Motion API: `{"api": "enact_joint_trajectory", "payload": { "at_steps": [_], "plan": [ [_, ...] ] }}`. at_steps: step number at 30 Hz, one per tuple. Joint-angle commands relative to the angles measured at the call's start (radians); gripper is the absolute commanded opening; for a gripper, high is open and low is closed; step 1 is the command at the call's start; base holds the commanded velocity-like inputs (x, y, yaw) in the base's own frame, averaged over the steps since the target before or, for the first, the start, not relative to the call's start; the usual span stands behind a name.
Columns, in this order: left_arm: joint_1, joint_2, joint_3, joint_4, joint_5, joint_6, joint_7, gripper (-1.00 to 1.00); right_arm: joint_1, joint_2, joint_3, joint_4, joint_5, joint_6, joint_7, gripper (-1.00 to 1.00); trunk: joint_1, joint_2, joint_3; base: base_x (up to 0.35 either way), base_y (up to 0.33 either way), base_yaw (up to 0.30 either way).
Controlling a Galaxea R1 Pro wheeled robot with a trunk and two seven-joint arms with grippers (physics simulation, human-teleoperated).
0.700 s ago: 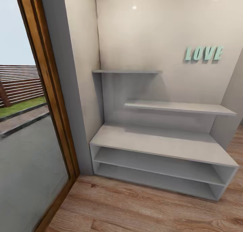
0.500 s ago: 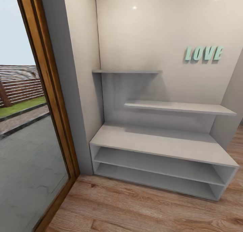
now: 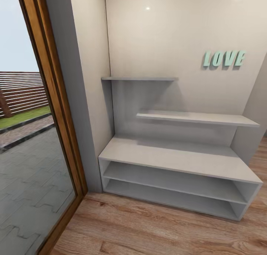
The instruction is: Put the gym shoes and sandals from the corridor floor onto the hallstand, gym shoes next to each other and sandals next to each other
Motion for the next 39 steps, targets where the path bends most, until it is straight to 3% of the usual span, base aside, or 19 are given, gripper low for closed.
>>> {"api": "enact_joint_trajectory", "payload": {
  "at_steps": [1,33,39],
  "plan": [
    [0.0,0.0,0.0,0.0,0.0,0.0,0.0,1.0,0.0,0.0,0.0,0.0,0.0,0.0,0.0,1.0,0.0,0.0,0.0,0.0,0.0,0.0],
    [0.0,0.0,0.0,0.0,0.0,0.001,0.0,1.0,0.0,0.0,0.0,0.001,0.0,0.0,0.0,1.0,0.0,0.0,0.0,0.0,0.0,0.0],
    [-0.018,0.0,0.002,-0.031,0.0,-0.005,-0.002,1.0,-0.02,0.014,-0.005,-0.026,-0.004,-0.023,-0.002,1.0,0.0,0.0,0.0,0.0,0.0,0.0]
  ]
}}
